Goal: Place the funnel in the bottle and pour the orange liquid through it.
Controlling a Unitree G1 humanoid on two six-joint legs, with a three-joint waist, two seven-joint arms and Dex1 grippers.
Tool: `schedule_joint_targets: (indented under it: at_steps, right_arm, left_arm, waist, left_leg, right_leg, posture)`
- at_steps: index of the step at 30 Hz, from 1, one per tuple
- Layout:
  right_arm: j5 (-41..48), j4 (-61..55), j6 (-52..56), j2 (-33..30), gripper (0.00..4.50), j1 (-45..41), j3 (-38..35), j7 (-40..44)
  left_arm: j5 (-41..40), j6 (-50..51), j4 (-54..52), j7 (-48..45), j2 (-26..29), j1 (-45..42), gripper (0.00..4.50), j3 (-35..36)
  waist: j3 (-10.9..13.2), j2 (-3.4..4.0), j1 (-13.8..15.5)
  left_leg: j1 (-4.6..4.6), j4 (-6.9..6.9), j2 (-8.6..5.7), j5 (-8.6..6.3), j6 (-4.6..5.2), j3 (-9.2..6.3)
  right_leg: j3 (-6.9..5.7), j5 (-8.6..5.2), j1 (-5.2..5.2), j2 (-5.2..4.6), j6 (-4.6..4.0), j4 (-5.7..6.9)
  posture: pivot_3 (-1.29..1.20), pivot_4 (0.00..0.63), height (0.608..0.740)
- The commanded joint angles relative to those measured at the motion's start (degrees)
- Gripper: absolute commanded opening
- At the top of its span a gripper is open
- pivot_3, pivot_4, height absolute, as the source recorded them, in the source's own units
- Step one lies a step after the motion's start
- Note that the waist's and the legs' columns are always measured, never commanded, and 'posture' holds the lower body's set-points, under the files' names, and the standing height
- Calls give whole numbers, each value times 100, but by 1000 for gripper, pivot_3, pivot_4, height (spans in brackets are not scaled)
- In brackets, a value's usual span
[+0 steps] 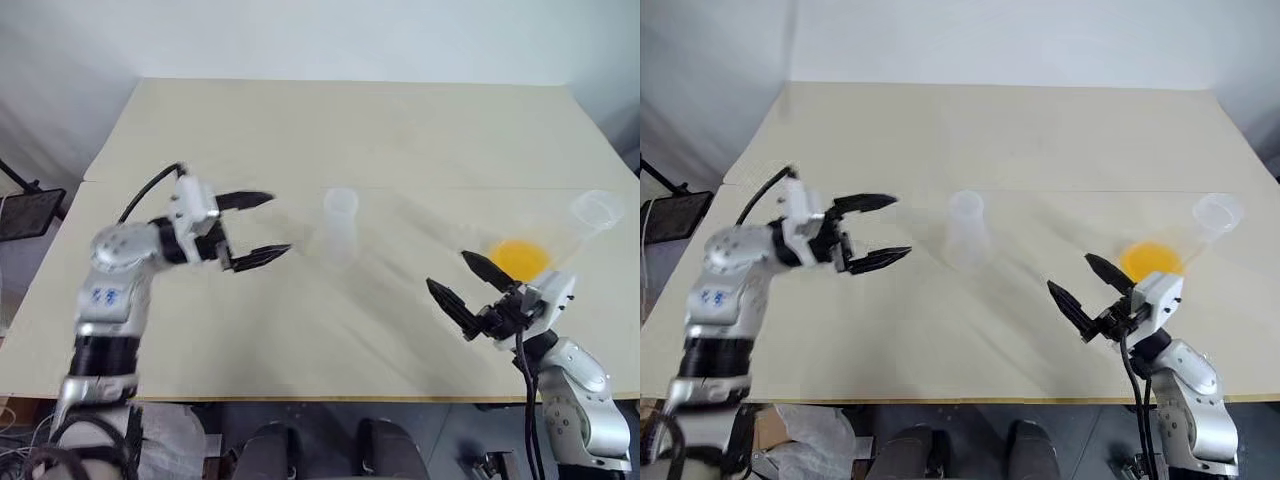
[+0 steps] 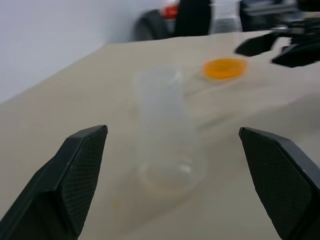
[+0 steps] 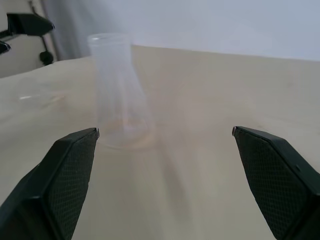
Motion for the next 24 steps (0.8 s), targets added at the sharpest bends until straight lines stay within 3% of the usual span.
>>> schedule_joint_targets:
  at_steps: [1, 9, 17, 24]
  right_arm:
    - [17, 94, 36, -192, 4500, -363, 259, 364]
    - [-28, 625, 149, -303, 4500, -1392, 849, 978]
    - [-79, 948, 215, -291, 4500, -2000, 1315, 1603]
    - [-123, 1051, 219, -249, 4500, -2072, 1376, 1659]
  left_arm:
    - [-207, -143, -417, 788, 10, 702, 4472, 1038]
    - [-504, -321, -1421, 2229, -698, 2699, 4472, 2573]
    - [-593, -602, -2119, 2696, -1502, 4386, 4472, 2942]
    - [-464, -786, -1871, 2837, -1470, 4442, 4472, 2723]
  waist:
    - [0, 0, 12]
    - [0, -6, 40]
    - [-2, -9, 3]
    - [-3, -11, 19]
  left_leg:
    - [0, 2, 1, 0, 0, 0]
    - [5, 1, -1, -4, 6, -9]
    - [7, -2, -3, -5, 6, -8]
    - [7, -1, -3, -8, 9, -7]
  right_leg:
    - [0, 0, 1, 0, 0, 0]
    - [-3, 0, 7, -10, 0, 2]
    - [-1, 0, 12, -13, -1, -7]
    - [-1, -1, 11, -17, -2, -10]
  posture:
    - [0, 150, 740]
    - [0, 150, 740]
    - [0, 150, 740]
    - [0, 150, 740]
